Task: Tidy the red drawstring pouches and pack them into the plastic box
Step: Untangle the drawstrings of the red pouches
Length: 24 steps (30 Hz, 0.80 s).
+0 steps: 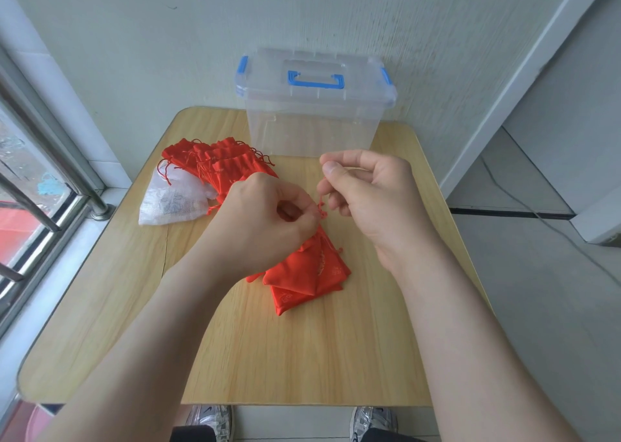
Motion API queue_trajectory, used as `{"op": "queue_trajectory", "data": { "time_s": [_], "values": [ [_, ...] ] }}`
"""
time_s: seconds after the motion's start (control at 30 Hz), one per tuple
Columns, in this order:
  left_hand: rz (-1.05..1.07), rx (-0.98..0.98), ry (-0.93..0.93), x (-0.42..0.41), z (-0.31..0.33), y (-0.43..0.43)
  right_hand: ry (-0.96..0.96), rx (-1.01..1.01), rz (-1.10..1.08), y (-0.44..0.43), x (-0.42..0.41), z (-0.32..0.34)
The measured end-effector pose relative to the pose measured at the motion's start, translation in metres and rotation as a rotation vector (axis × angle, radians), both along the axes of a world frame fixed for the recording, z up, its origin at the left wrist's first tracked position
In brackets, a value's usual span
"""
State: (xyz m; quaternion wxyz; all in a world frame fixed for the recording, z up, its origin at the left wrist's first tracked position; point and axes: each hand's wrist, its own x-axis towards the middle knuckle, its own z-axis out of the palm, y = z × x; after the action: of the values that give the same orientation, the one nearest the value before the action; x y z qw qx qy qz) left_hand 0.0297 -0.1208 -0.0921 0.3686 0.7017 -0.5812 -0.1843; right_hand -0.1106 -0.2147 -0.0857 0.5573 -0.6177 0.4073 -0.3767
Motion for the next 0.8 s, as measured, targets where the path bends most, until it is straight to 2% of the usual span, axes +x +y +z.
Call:
{"op": "queue_trajectory", "data": {
  "time_s": [0.17,0.23,0.3,0.4,0.67,0.8],
  "values": [
    [0.078,0.028,0.159,0.0028,0.0005,-0.0017,-0.076,-0.024,0.082,-0.0007,-0.0006,0.0055],
    [0.104,0.038,0.241,0.0044,-0.0007,-0.0031,0.005,-0.142,0.045,-0.0026,-0.0022,0.0042],
    [0.133,0.037,0.297,0.0064,-0.0019,-0.0036,0.165,-0.311,0.022,-0.0046,-0.0023,0.0],
    [0.137,0.027,0.301,0.0074,-0.0031,-0.0053,0.318,-0.419,0.107,-0.0011,-0.0023,-0.0024],
    [0.122,0.033,0.32,0.0083,-0.0073,-0.0091,0.452,-0.614,0.166,-0.001,-0.0026,0.0003],
    [0.137,0.032,0.405,0.0079,-0.0058,-0.0094,0.479,-0.733,0.123,0.0008,0.0005,-0.0022]
  ]
}}
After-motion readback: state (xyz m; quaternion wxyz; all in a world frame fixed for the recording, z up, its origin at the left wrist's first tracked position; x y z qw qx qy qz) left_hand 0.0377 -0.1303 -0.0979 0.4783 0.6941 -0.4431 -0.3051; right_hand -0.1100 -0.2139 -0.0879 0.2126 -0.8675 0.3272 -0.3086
